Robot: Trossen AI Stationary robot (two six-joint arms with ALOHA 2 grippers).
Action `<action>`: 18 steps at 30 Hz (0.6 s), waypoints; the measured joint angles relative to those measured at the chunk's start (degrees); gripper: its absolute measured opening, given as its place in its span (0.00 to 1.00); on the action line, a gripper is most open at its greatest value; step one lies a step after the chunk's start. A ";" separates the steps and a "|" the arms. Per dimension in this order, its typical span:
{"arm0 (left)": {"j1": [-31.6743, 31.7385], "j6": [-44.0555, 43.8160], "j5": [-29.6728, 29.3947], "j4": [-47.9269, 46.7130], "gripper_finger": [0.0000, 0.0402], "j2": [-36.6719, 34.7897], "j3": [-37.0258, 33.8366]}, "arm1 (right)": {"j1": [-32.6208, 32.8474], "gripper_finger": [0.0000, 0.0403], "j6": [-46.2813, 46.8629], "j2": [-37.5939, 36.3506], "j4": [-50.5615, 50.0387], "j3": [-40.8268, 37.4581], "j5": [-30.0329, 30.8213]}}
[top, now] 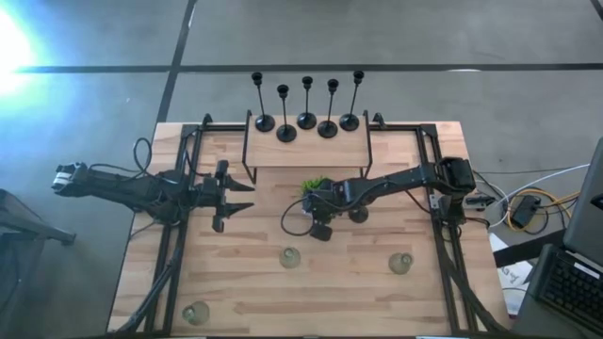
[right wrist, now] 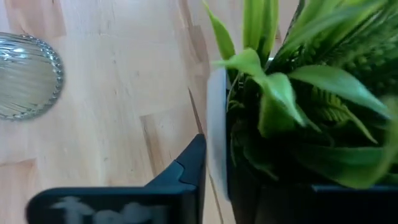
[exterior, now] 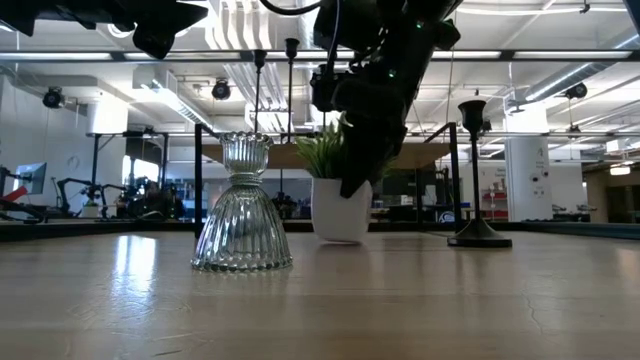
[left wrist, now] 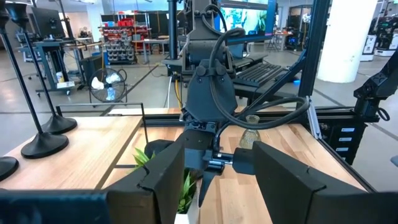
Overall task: Pick & Place candle stick holders
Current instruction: Adjust the white vase
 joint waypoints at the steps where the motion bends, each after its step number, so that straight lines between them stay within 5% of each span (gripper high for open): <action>1: 0.00 0.00 0.00 0.01 0.48 0.00 0.00 | 0.00 0.14 0.00 0.00 -0.04 0.00 0.51; 18: 0.00 -0.25 0.02 -0.03 0.48 0.00 0.00 | 0.20 0.39 -1.70 0.00 -0.16 0.00 3.81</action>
